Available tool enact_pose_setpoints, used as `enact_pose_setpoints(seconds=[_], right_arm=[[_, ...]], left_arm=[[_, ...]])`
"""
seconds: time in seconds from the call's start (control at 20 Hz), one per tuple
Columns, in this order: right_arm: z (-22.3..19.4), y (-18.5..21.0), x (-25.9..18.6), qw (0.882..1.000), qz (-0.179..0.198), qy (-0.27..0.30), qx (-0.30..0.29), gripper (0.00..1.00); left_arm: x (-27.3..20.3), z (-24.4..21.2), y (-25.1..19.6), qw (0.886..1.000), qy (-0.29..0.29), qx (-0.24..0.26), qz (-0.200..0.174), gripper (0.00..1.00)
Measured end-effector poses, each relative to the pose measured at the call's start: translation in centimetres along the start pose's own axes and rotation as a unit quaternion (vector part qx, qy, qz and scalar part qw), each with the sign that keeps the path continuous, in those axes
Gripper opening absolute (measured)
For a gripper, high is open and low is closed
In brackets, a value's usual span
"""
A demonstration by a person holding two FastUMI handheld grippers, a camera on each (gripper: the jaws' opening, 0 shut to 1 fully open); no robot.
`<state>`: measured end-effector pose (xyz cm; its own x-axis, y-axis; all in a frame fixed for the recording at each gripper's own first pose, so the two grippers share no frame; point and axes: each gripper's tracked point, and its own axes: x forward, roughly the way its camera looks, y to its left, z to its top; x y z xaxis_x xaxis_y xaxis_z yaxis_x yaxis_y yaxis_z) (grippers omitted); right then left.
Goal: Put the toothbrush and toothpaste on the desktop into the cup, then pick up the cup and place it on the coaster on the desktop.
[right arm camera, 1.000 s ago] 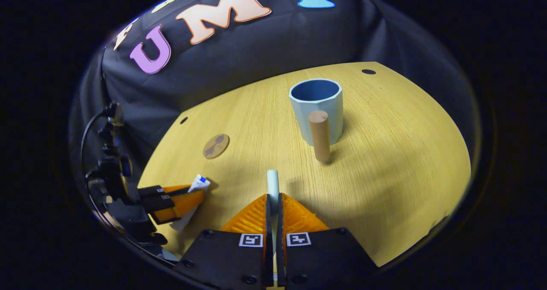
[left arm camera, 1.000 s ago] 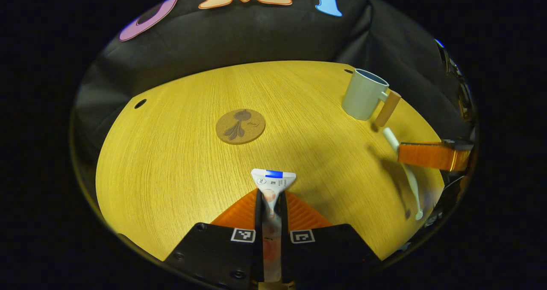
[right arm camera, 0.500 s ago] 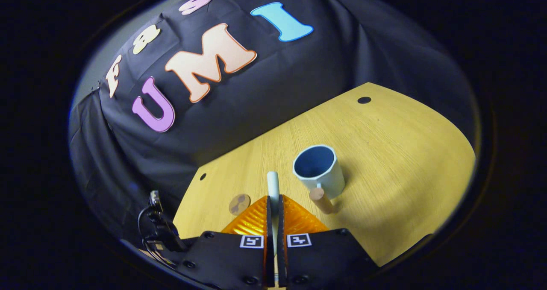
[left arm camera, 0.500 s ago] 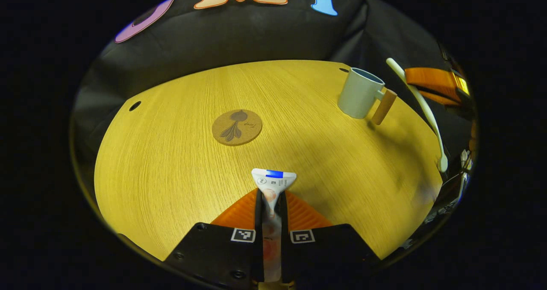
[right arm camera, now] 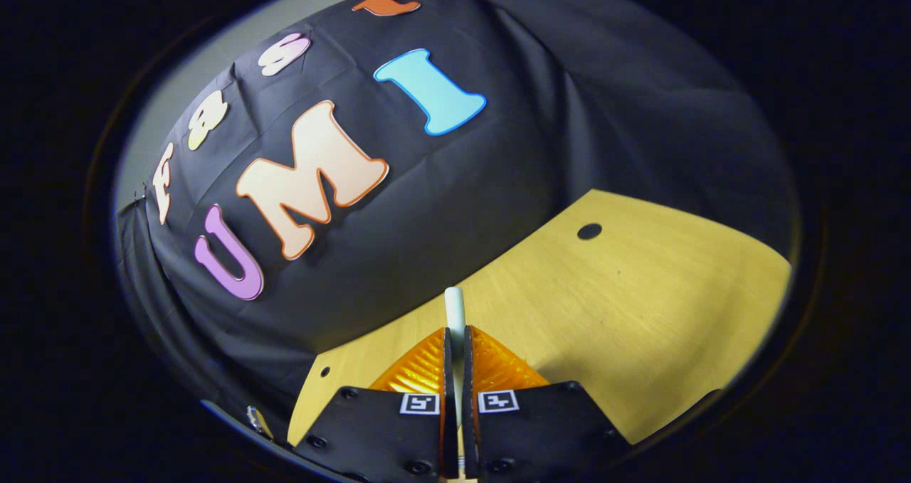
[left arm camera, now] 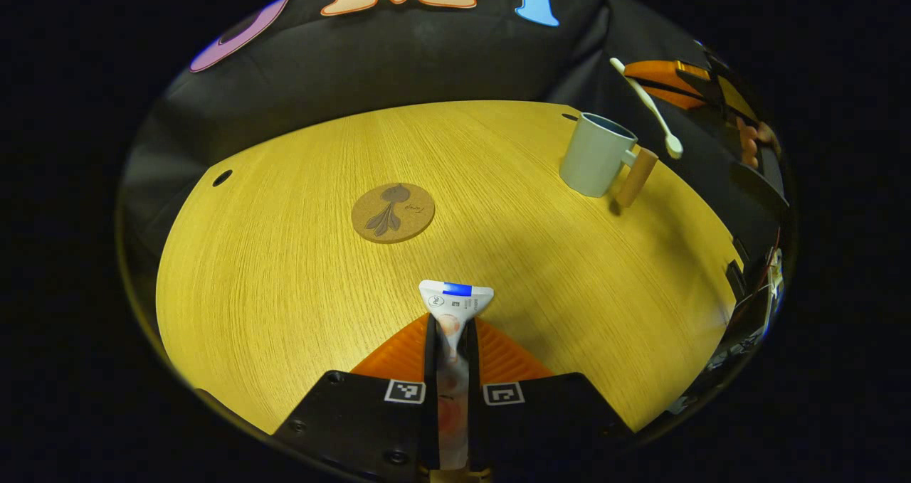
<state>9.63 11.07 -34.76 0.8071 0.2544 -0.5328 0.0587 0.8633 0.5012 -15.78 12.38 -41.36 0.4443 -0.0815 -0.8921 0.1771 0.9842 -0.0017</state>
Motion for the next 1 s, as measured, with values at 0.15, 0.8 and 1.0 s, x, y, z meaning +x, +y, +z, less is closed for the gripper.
enact_pose_setpoints(seconds=[0.15,0.8,1.0], right_arm=[[2.3,-0.3,2.1,0.998,-0.019,-0.056,0.003,0.05],[-0.9,-2.2,3.9,0.986,-0.093,-0.072,-0.115,0.06],[-3.8,-1.8,2.3,0.985,-0.087,-0.035,-0.142,0.11]], left_arm=[[0.0,0.0,0.0,1.000,0.003,0.006,-0.003,0.15],[-0.1,0.0,0.0,1.000,-0.003,0.010,-0.008,0.15],[0.0,0.1,0.1,1.000,-0.014,0.010,-0.006,0.15]])
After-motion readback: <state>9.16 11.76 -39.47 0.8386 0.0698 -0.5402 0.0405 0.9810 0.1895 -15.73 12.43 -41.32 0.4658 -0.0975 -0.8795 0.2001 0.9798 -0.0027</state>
